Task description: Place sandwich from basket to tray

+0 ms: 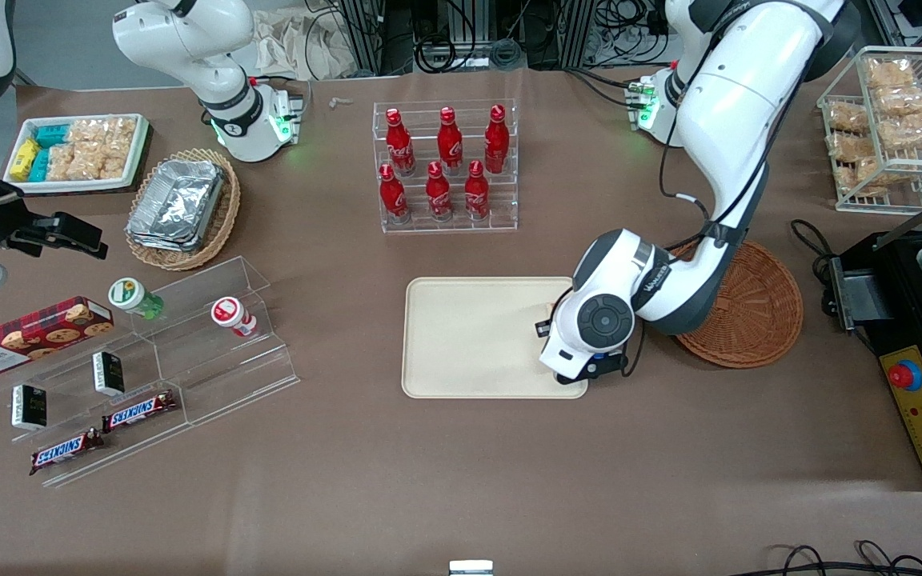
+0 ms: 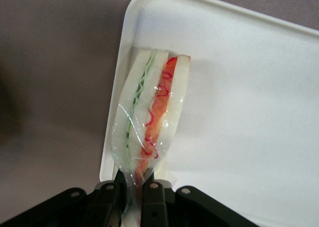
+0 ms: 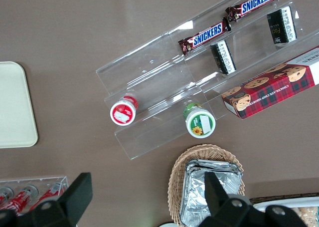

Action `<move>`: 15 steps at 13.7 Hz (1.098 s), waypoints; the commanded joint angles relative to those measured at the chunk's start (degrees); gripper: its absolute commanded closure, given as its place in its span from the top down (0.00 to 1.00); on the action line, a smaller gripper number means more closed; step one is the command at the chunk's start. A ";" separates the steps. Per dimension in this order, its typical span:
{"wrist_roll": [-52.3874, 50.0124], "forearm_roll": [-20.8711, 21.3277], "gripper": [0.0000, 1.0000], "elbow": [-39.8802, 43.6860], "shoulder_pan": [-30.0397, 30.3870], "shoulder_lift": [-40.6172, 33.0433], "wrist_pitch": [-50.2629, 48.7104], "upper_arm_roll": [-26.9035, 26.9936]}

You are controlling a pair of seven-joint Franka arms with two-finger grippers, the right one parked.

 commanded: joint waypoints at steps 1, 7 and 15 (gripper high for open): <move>-1.28 1.31 0.73 2.12 -0.66 0.95 -0.16 0.27; -3.74 1.31 1.00 2.21 -0.22 -3.25 -4.71 2.64; 10.20 4.57 1.00 1.69 8.90 -16.88 -15.00 6.34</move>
